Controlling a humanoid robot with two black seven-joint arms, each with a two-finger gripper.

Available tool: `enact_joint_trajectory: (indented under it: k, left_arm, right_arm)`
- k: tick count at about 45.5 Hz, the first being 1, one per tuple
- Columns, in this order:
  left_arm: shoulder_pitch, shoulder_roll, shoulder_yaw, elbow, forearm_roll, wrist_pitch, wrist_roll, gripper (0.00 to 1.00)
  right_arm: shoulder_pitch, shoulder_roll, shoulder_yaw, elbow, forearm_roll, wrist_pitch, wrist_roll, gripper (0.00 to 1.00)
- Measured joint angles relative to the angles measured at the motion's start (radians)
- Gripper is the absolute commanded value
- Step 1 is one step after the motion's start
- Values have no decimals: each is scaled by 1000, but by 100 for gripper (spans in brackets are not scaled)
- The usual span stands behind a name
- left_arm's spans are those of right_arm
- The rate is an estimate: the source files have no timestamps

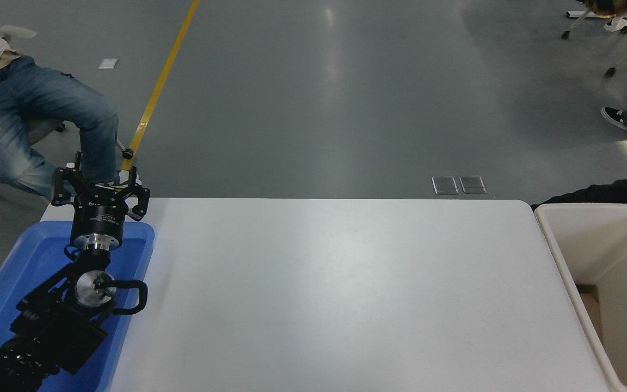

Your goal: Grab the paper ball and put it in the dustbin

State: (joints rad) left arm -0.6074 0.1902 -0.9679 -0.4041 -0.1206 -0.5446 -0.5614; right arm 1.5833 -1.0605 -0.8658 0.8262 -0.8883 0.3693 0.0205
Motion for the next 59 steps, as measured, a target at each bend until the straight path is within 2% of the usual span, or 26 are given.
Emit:
enact_joint_trajectory:
  k: [10, 20, 33, 34, 35, 36, 37, 38, 46, 53, 59]
  left_arm:
    - [-1, 0, 0, 1, -1, 0, 0, 99]
    - [-1, 0, 0, 1, 0, 1, 0, 99]
    - [-1, 0, 0, 1, 0, 1, 0, 99]
    - [-1, 0, 0, 1, 0, 1, 0, 99]
    - [-1, 0, 0, 1, -1, 1, 0, 99]
    - [-1, 0, 0, 1, -1, 1, 0, 99]
    - [-1, 0, 0, 1, -1, 1, 0, 99]
    - [-1, 0, 0, 1, 0, 1, 0, 99]
    - [-1, 0, 0, 1, 0, 1, 0, 99]
    - [-1, 0, 0, 0, 0, 1, 0, 99]
    - [-2, 0, 0, -1, 1, 0, 0, 99]
  right_arm:
    - [-417, 155, 184, -257, 274, -138, -12, 0]
    - [-674, 325, 267, -481, 541, -199, -17, 0]
    - [-812, 468, 304, -570, 670, -275, -22, 0]
    - [-818, 476, 306, -572, 676, -279, -22, 3]
    - [-822, 482, 307, -573, 679, -282, -22, 22]
    - [-824, 486, 308, -573, 682, -284, -22, 47]
    - [-827, 492, 309, -574, 687, -288, -22, 87]
    - [-828, 495, 310, -574, 689, -290, -22, 100]
    - [-779, 472, 314, -491, 703, -299, -17, 100]
    - [-641, 350, 299, -281, 674, -296, -19, 100]
    - [-454, 240, 247, -61, 573, -282, -20, 100]
